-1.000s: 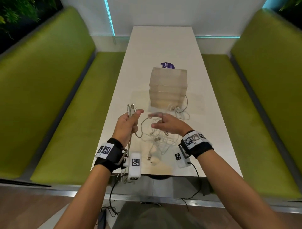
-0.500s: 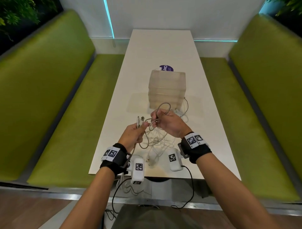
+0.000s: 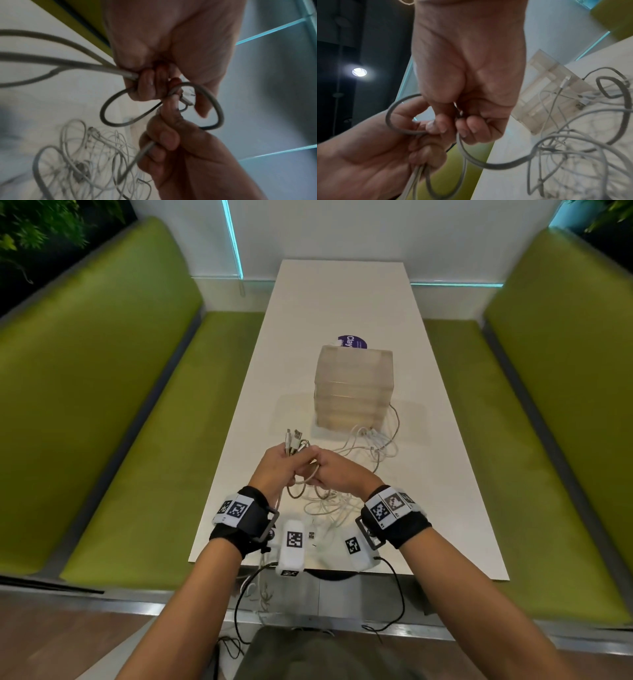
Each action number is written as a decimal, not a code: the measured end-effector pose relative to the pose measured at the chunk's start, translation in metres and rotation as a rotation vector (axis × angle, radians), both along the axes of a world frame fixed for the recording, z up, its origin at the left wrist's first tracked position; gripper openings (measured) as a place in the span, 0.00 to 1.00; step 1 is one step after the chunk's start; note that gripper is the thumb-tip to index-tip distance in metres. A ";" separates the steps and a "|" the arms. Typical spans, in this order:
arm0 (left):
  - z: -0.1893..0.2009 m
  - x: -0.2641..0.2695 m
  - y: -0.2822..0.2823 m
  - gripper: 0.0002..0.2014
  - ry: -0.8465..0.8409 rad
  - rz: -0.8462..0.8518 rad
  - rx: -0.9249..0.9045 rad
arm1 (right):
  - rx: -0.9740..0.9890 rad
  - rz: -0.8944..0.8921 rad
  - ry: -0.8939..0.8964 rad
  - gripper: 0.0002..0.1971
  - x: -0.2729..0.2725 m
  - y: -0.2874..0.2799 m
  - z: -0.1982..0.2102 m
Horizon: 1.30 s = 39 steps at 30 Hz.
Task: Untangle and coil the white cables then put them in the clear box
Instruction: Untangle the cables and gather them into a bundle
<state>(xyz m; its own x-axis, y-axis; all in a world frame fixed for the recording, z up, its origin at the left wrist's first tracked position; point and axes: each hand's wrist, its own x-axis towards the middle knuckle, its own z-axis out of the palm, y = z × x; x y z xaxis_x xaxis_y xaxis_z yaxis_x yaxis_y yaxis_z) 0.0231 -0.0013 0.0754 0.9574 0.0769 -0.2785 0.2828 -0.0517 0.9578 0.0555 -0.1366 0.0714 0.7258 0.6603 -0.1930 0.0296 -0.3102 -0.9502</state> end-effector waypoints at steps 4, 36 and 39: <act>0.008 -0.009 0.008 0.14 0.011 -0.224 0.100 | -0.200 0.039 -0.006 0.07 0.008 -0.004 -0.001; 0.023 -0.021 0.072 0.10 -0.224 0.337 -0.337 | -0.318 -0.257 -0.282 0.21 0.032 -0.021 -0.040; 0.015 -0.017 0.058 0.10 -0.190 0.307 -0.283 | -0.091 -0.345 -0.172 0.07 0.027 -0.011 -0.033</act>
<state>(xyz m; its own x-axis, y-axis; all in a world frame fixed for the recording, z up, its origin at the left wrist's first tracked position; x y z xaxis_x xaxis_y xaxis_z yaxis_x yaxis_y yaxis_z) 0.0063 0.0568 0.0903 0.9382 0.3113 -0.1511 0.0620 0.2785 0.9584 0.0829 -0.1479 0.0380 0.9288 0.3580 -0.0954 0.0655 -0.4121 -0.9088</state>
